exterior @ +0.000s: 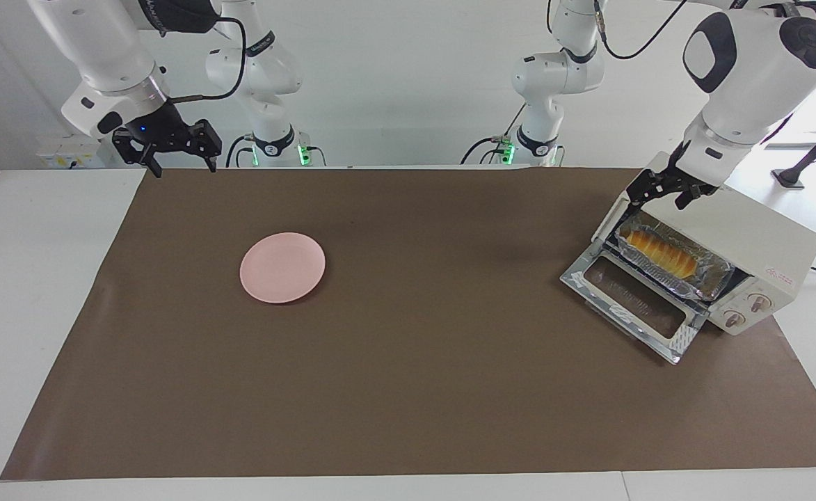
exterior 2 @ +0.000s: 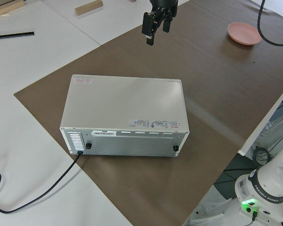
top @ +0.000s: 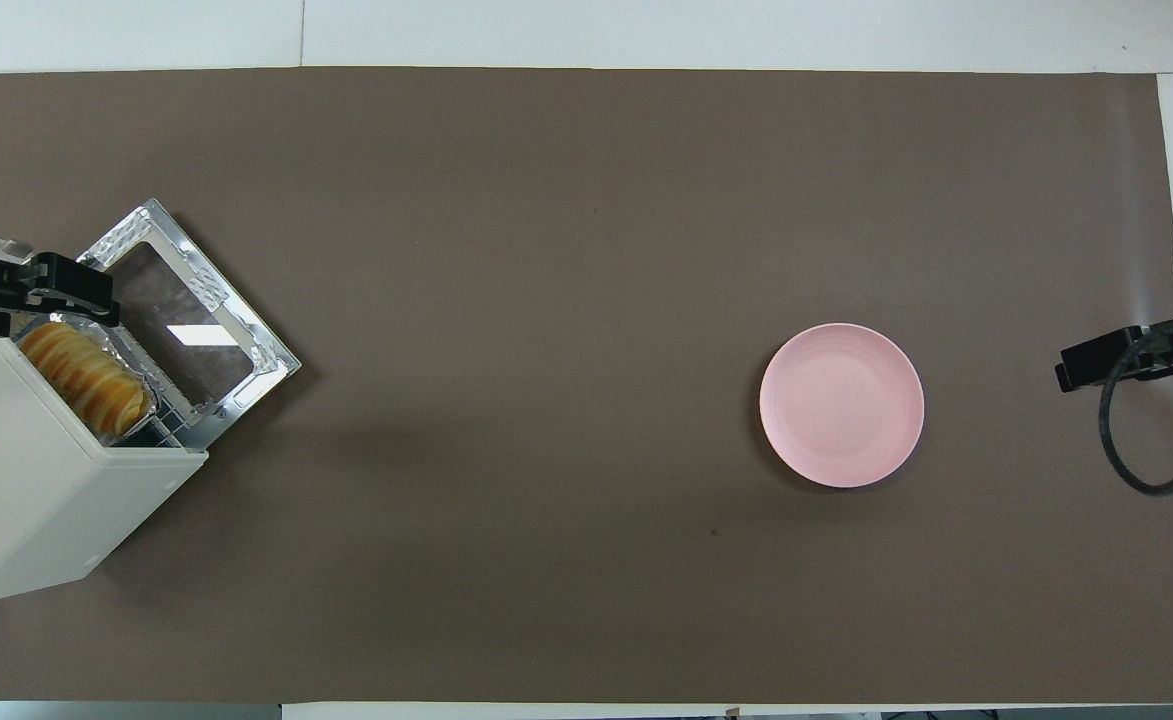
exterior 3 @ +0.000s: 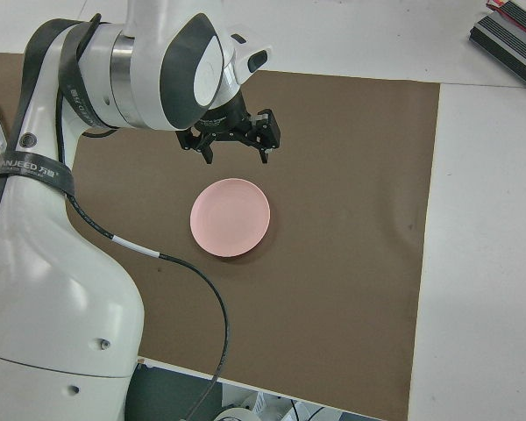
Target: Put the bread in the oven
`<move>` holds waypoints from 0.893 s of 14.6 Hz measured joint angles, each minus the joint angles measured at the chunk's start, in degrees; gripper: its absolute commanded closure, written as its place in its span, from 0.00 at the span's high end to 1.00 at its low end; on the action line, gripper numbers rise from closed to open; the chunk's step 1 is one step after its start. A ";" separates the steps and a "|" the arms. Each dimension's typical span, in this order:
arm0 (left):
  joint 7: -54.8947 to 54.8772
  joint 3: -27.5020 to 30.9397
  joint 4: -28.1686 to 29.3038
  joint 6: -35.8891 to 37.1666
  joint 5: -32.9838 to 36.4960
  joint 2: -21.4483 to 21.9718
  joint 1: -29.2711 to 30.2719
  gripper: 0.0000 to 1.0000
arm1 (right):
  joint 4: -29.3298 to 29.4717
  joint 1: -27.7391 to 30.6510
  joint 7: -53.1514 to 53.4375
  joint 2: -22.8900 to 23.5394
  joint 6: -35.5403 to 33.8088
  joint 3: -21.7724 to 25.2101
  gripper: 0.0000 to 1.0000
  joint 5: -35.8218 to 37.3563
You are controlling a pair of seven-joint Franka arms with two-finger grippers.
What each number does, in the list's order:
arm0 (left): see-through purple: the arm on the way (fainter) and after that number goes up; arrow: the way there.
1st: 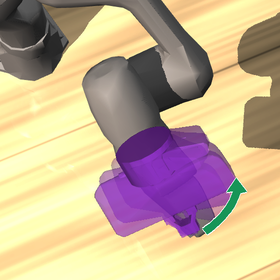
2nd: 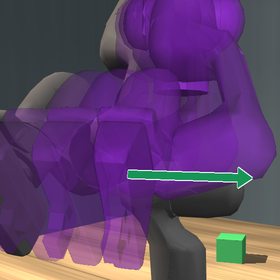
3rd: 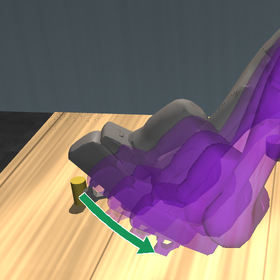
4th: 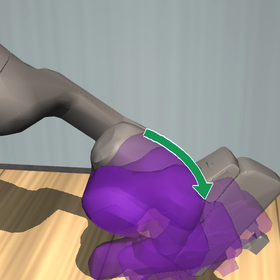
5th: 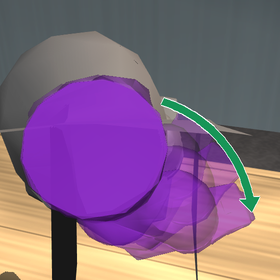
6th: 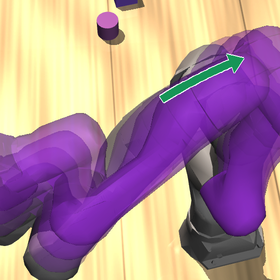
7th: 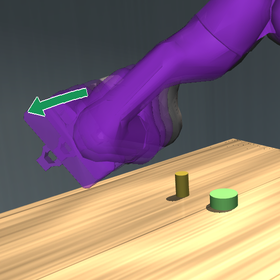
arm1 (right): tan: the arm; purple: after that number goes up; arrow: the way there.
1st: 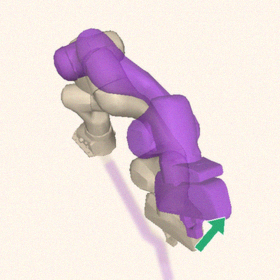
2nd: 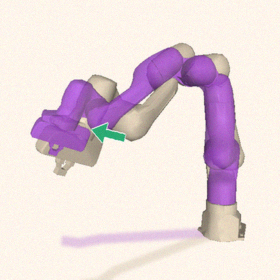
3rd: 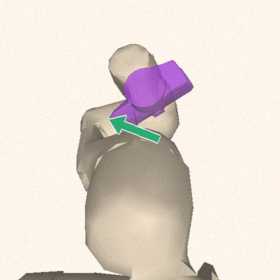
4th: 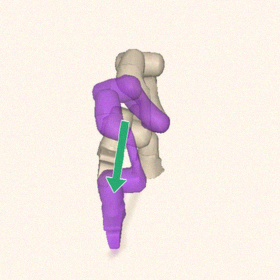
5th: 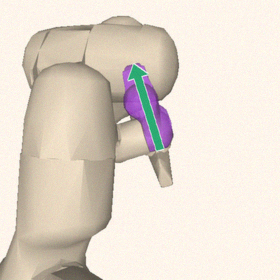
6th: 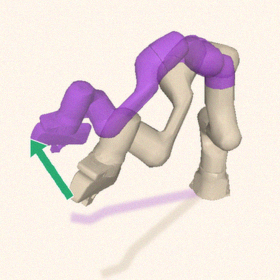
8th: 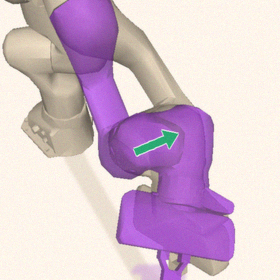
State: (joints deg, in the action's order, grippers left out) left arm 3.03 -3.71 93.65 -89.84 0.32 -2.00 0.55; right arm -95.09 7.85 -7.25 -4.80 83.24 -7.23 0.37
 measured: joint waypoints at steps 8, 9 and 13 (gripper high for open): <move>-0.22 -0.03 1.58 0.04 0.00 0.95 -2.81 1.00 | 0.00 0.00 0.00 0.00 0.00 0.00 1.00 0.00; -0.94 -0.02 1.58 0.04 0.00 1.04 -2.86 1.00 | 0.00 0.00 0.00 0.00 0.00 0.00 1.00 0.00; -3.41 0.04 1.58 0.04 0.00 1.17 -2.89 1.00 | 0.00 0.00 0.00 0.00 0.00 0.00 1.00 0.00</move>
State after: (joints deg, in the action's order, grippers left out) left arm -0.38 -3.67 95.23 -89.80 0.32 -0.82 -2.35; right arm -95.09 7.85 -7.25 -4.80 83.24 -7.23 0.37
